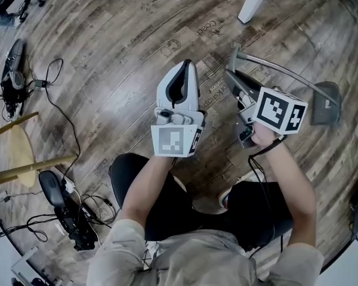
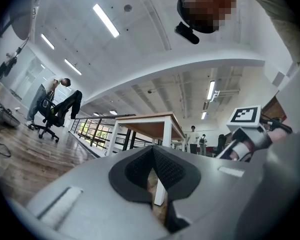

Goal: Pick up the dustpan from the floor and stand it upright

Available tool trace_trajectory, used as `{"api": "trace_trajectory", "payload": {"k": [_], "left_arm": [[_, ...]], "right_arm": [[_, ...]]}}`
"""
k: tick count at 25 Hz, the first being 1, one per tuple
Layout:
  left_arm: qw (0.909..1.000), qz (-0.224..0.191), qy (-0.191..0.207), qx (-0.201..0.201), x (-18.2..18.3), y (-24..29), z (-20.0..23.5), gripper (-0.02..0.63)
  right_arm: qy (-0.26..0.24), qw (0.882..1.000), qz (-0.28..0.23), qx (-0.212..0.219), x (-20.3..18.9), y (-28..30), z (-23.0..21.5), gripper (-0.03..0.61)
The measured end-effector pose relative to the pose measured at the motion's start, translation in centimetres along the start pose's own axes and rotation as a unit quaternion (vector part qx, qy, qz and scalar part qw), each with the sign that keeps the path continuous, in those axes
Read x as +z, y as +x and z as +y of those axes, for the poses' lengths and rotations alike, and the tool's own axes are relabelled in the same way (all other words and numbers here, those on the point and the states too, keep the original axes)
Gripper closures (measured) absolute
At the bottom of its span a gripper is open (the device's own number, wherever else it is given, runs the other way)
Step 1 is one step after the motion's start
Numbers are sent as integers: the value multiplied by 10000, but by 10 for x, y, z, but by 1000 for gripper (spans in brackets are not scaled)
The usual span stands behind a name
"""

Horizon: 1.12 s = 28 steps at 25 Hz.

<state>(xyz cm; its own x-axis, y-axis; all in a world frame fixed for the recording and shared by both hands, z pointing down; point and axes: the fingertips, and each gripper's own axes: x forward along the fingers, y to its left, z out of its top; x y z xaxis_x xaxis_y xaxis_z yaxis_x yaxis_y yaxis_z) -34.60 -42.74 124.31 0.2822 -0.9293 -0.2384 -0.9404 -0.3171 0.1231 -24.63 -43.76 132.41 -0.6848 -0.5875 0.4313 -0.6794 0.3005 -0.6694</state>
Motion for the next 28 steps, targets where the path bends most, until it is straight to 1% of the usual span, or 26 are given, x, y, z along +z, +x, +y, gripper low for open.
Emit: {"api": "trace_trajectory", "payload": {"k": [5,9,11,13,16,19,24,26,28], "left_arm": [[10000,-44,72,23,12,10,-10,594],[10000,-23,54,58,21,18,-28,594],[10000,-13,54,-12,34,23,-40,594],[9998,-87,127,-87,56,29,-50,594],[9995,-217,211,-132,100,41,-69,594],[9992,-168,312,-198,141,58,-98,594],[9973,-142,618,-380,204,78,-155,594],[9971,-36,630,-428,228,90,-173,594],[9971,60,629,-416,256,108,-187,594]], "right_arm": [[333,9957,-555,660,52,-41,42,483],[440,9857,-1041,1251,94,-83,79,482],[466,9795,-1263,1499,112,-105,100,480],[452,9735,-1449,1710,130,-126,122,480],[461,9648,-1709,1947,159,-165,153,480],[546,9559,-1941,2135,186,-209,180,481],[882,9398,-2212,2453,226,-286,207,485],[1047,9322,-2324,2571,249,-314,215,488],[1244,9241,-2413,2691,280,-339,225,489]]}}
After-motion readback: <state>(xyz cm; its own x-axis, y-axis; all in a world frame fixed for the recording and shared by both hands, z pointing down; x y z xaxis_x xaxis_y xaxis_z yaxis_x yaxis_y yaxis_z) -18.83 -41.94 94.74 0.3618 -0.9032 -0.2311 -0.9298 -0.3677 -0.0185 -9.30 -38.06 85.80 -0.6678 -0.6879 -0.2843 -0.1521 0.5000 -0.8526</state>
